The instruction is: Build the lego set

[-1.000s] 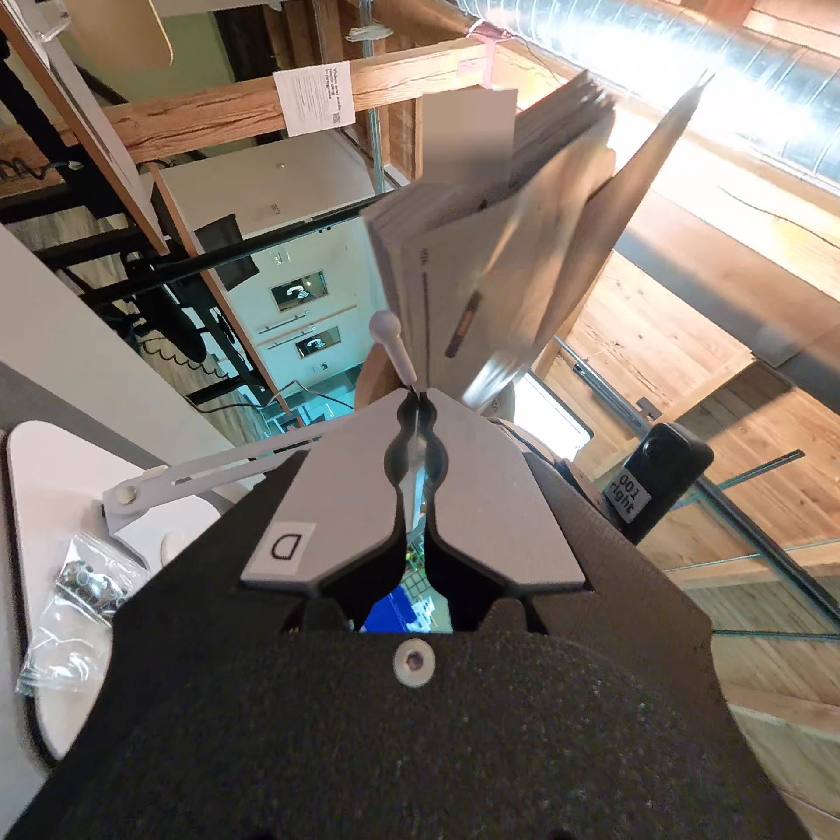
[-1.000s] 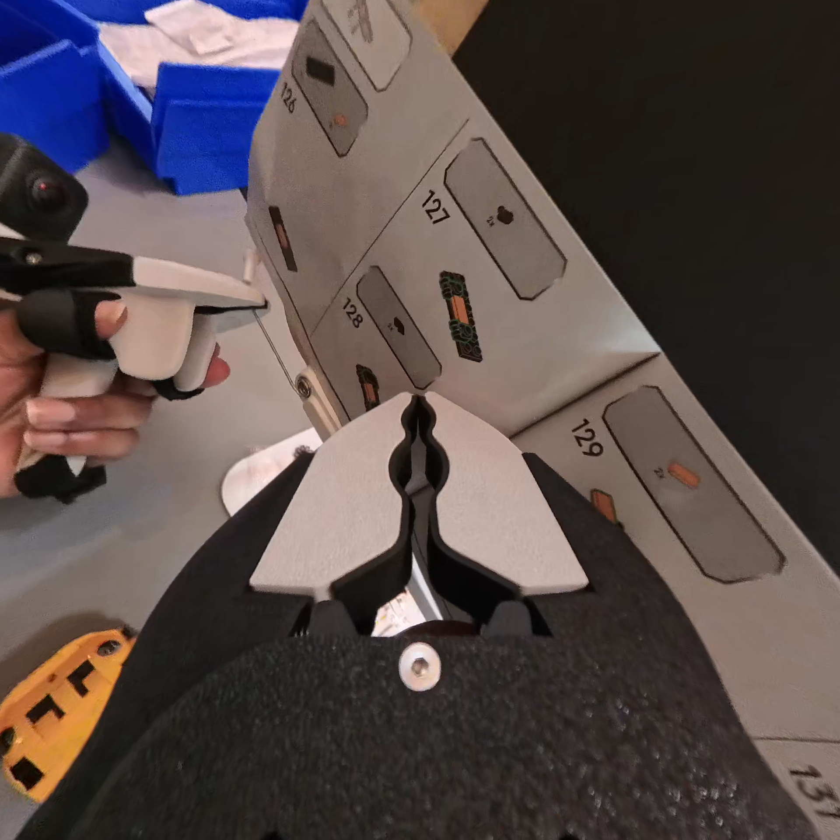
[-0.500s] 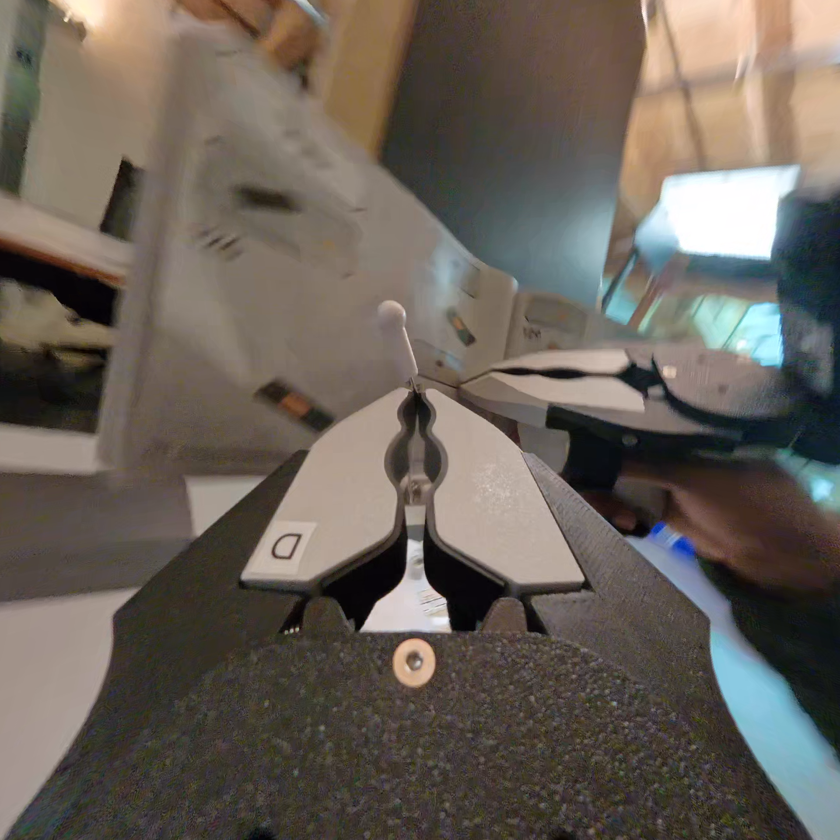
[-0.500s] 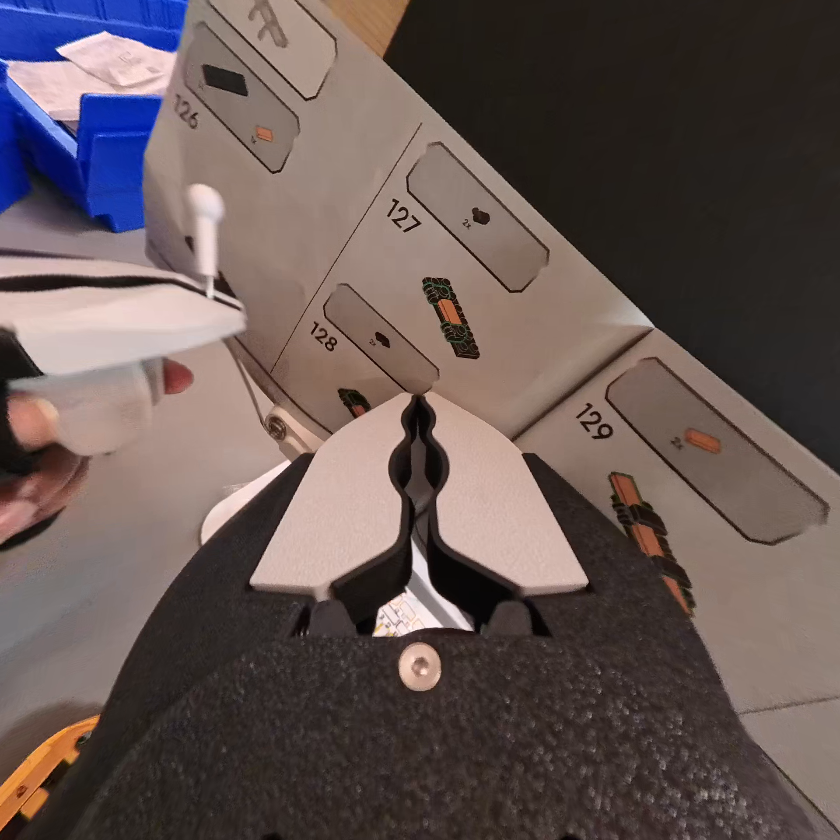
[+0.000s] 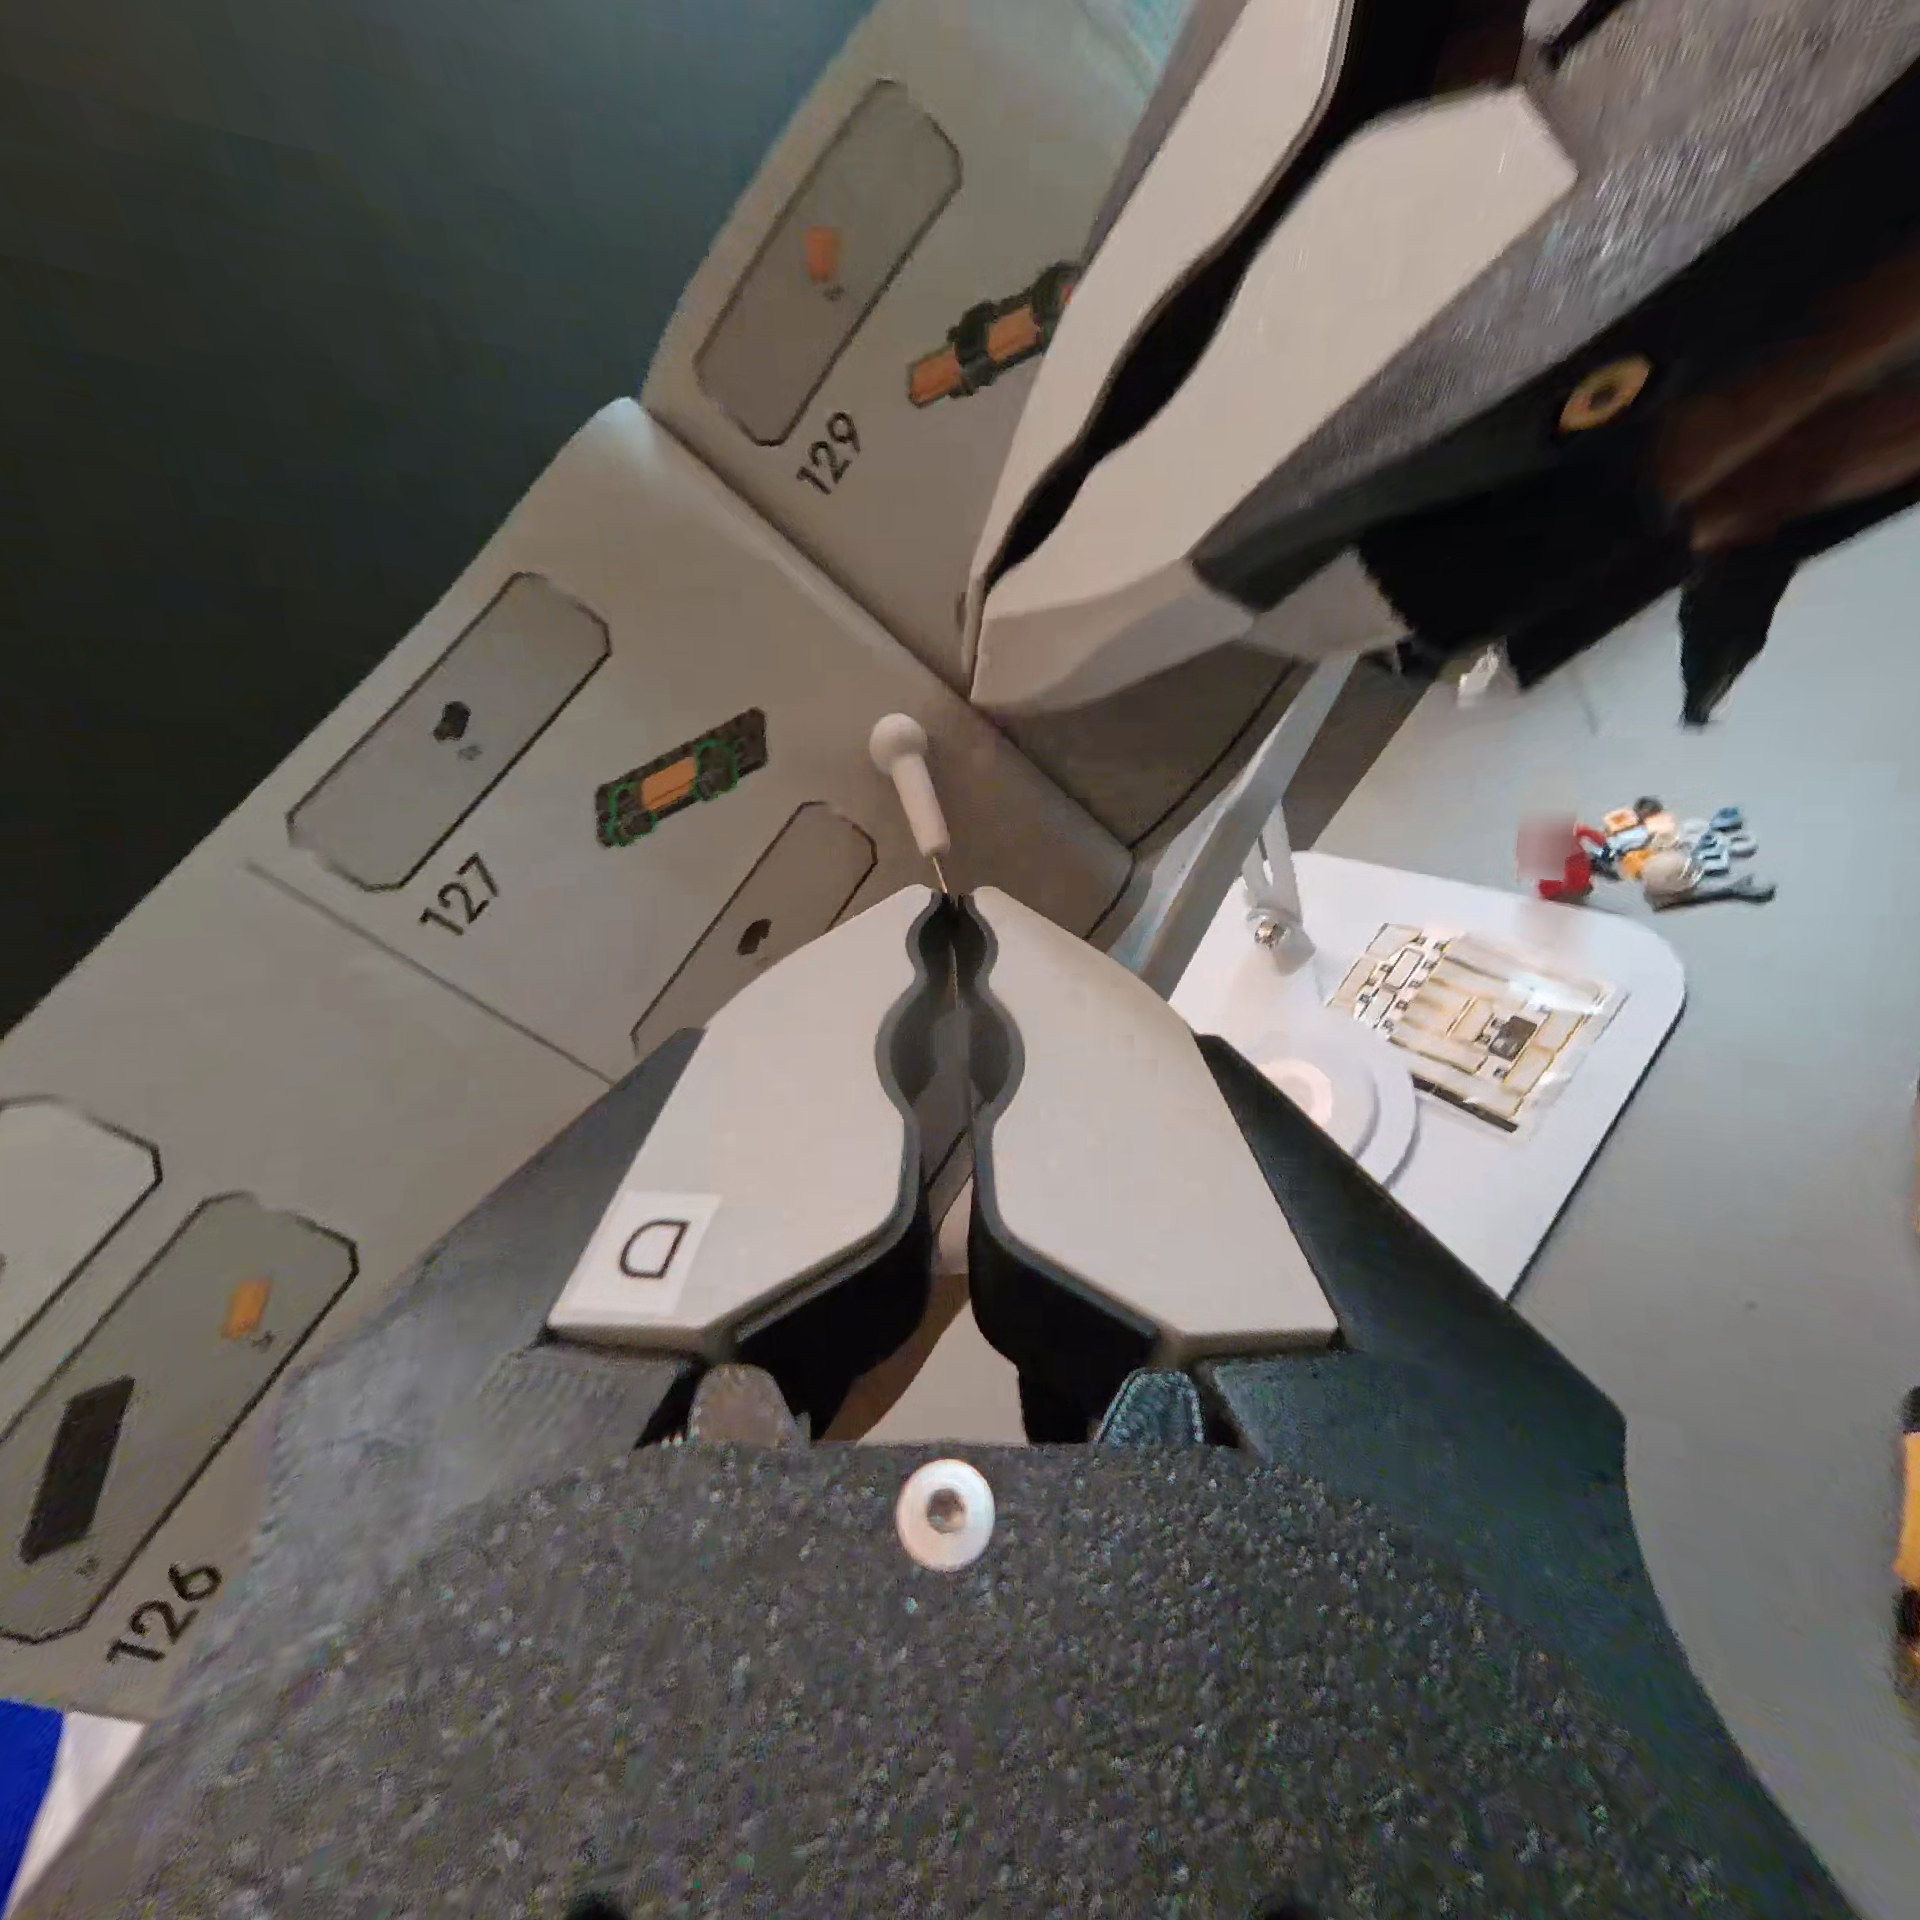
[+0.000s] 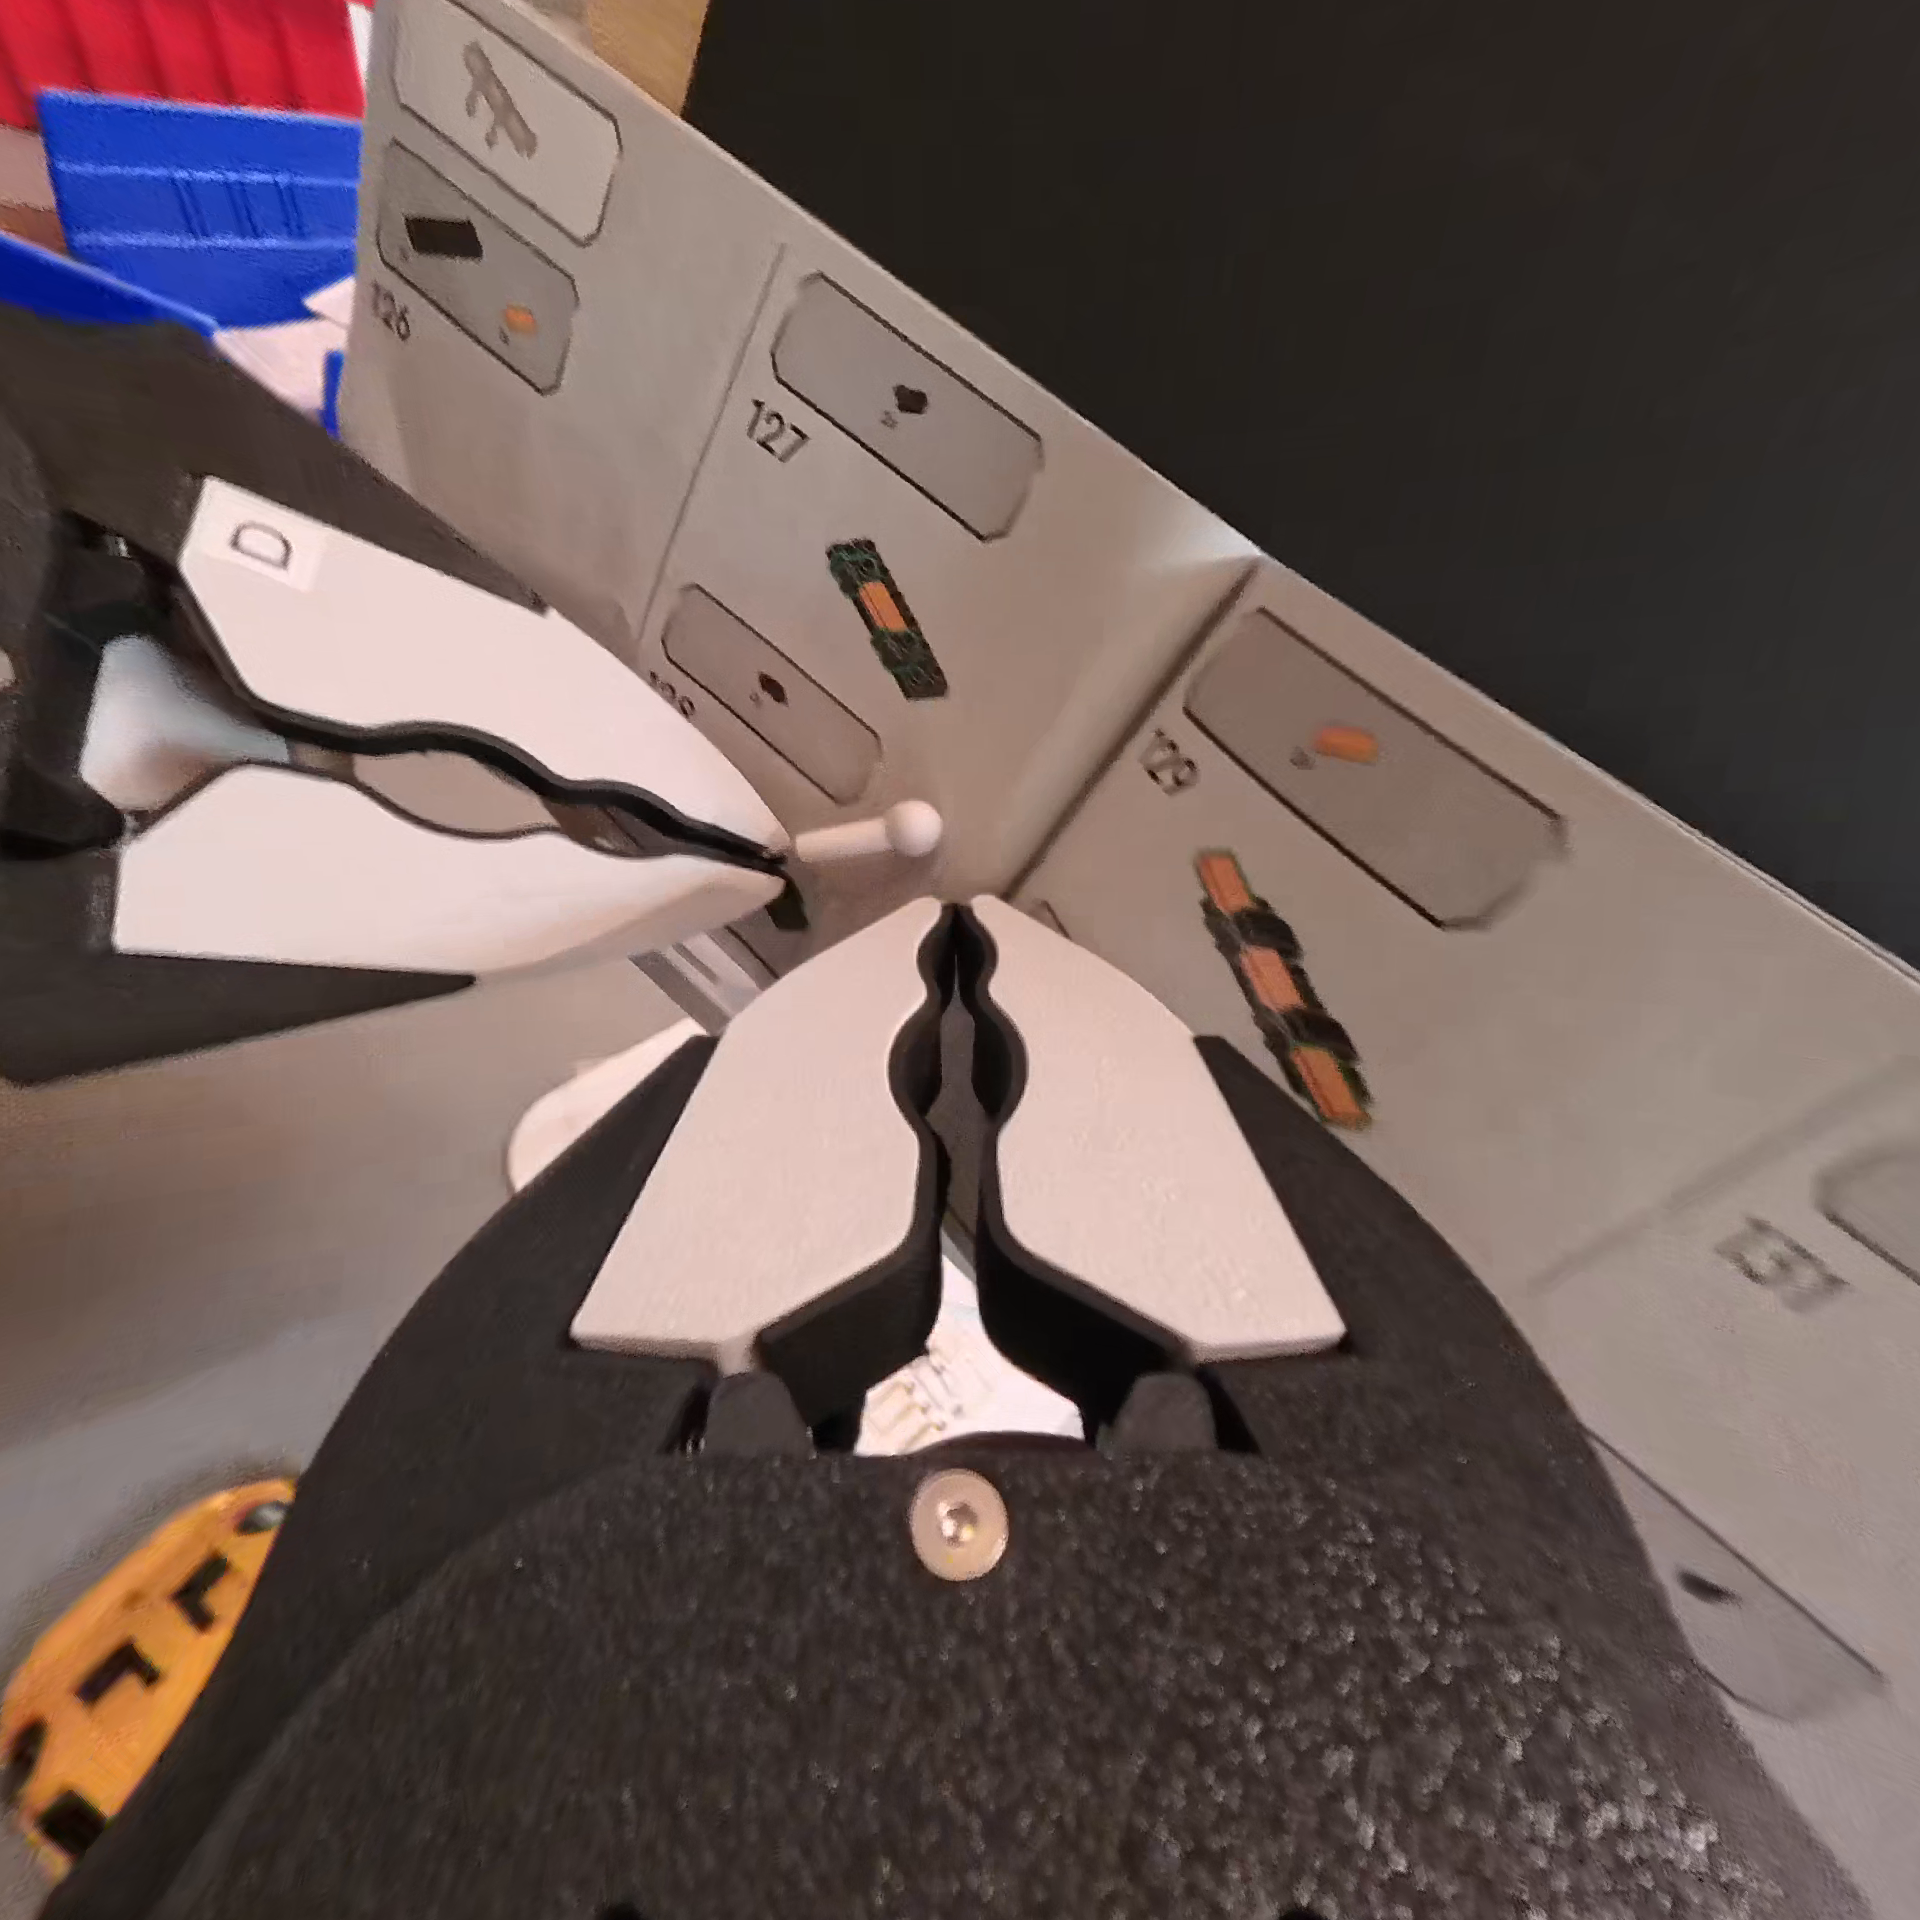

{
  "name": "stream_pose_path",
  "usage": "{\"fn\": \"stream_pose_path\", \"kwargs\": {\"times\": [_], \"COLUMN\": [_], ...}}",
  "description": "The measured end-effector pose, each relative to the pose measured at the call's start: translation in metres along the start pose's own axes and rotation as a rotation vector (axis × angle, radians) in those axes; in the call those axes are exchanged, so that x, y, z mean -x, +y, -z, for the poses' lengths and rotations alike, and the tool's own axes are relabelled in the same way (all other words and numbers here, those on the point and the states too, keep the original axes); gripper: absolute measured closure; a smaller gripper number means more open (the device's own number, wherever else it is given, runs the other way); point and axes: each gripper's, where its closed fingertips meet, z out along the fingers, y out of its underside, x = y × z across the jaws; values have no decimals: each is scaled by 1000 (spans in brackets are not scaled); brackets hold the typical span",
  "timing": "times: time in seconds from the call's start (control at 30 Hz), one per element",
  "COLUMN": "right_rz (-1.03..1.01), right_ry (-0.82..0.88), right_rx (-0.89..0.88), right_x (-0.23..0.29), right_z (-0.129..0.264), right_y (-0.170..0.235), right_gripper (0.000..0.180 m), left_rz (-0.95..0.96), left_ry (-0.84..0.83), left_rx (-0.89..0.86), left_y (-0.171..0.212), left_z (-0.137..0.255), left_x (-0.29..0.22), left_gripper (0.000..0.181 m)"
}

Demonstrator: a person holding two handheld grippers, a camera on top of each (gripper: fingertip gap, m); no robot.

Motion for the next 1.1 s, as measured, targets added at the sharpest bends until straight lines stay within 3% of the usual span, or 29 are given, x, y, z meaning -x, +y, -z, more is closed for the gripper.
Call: {"fn": "stream_pose_path", "kwargs": {"times": [0.3, 0.5, 0.67, 0.8, 0.87, 0.97, 1.1], "right_rz": [20, -4, -26, -44, -68, -126, -209], "right_ry": [-22, -31, 46, 256, 297, 225, 21], "right_rx": [38, 1, -139, -269, -254, -147, -154], "right_x": [0, -4, -38, -103, -132, -153, -157], "right_z": [-3, 3, 39, 84, 94, 79, 59], "right_y": [31, 32, 23, 19, 26, 46, 52], "right_gripper": [180, 180, 164, 140, 119, 91, 91], "left_rz": [-353, -409, -93, 195, 342, 515, 555], "left_ry": [-4, 14, 18, -201, -285, -204, -103], "left_rx": [105, 208, 52, -83, -95, 13, 80], "left_y": [7, 10, -13, -17, -1, 31, 52], "left_z": [-10, -12, 9, 55, 76, 74, 52], "left_x": [-22, -24, -20, 49, 92, 113, 115], "left_gripper": [180, 180, 154, 146, 134, 102, 97]}}
